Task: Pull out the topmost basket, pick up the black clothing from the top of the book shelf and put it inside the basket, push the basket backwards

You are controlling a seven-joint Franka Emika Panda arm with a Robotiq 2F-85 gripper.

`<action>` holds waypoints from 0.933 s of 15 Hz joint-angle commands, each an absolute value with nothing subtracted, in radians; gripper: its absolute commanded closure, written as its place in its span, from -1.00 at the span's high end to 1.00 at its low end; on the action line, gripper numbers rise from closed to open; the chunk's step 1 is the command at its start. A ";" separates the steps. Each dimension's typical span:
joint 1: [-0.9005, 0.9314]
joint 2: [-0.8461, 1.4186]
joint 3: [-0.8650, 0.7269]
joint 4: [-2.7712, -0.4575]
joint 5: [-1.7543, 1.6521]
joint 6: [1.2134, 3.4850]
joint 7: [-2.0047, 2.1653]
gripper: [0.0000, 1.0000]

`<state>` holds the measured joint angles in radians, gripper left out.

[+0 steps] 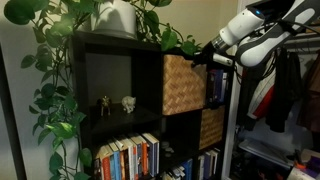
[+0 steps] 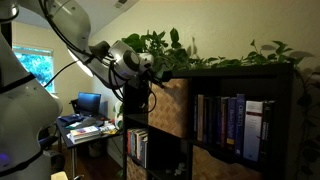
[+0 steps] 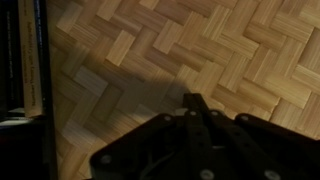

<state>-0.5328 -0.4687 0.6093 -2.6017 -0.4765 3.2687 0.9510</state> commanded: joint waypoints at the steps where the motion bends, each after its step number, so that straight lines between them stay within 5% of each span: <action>1: -0.503 -0.461 0.580 -2.595 -0.480 3.281 0.940 -0.87; 2: -0.465 -0.458 0.551 -2.594 -0.483 3.266 0.929 -0.43; 9: -0.017 -0.433 0.253 -2.566 -0.266 3.040 0.669 0.43; 14: -0.005 -0.490 0.251 -2.487 -0.124 2.723 0.455 0.98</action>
